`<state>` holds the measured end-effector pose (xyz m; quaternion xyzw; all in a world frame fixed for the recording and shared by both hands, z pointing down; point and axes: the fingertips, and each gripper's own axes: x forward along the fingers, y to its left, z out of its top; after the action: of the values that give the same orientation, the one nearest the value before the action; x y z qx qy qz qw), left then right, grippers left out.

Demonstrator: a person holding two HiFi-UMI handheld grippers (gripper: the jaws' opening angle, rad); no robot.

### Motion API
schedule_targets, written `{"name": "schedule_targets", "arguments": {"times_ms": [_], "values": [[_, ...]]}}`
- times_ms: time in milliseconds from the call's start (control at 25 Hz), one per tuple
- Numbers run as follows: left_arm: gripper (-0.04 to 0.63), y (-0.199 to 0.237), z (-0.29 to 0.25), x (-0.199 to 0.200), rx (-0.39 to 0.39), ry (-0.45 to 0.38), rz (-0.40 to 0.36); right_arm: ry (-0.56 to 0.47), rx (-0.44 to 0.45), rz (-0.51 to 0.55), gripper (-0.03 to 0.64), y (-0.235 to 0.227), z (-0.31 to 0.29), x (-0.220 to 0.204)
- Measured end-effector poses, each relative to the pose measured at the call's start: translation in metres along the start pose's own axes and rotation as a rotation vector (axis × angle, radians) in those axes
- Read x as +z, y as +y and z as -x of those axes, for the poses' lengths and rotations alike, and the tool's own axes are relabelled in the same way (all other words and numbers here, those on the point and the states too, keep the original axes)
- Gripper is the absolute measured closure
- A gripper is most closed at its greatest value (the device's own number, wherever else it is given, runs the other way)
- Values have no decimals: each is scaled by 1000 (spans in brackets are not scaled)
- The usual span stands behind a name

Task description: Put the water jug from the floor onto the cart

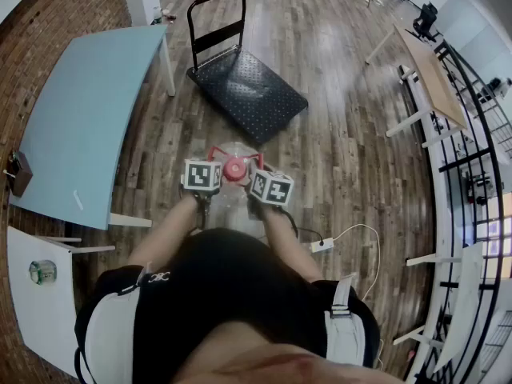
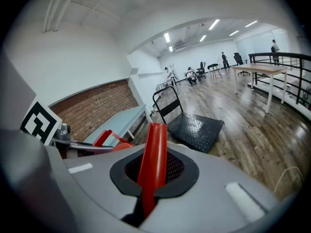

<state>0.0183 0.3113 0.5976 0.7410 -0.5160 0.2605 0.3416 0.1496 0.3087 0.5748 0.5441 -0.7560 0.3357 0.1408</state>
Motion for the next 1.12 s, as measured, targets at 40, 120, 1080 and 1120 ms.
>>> {"name": "schedule_targets", "arguments": {"times_ms": [40,120,1080,1120], "values": [[594,-1,0,0,-2,0,0,1,0,1,603,-1,1,0],[594,-4,0,-1,-6,2,1,2,-1,1,603,-3,3,1],[591,7,-5,-10,-38,34,-18,19,-14,-48,601,6,-9,-12],[591,8,-5,-9,-43,35,-19,19,-18,-48,601,8,-10,-11]]}}
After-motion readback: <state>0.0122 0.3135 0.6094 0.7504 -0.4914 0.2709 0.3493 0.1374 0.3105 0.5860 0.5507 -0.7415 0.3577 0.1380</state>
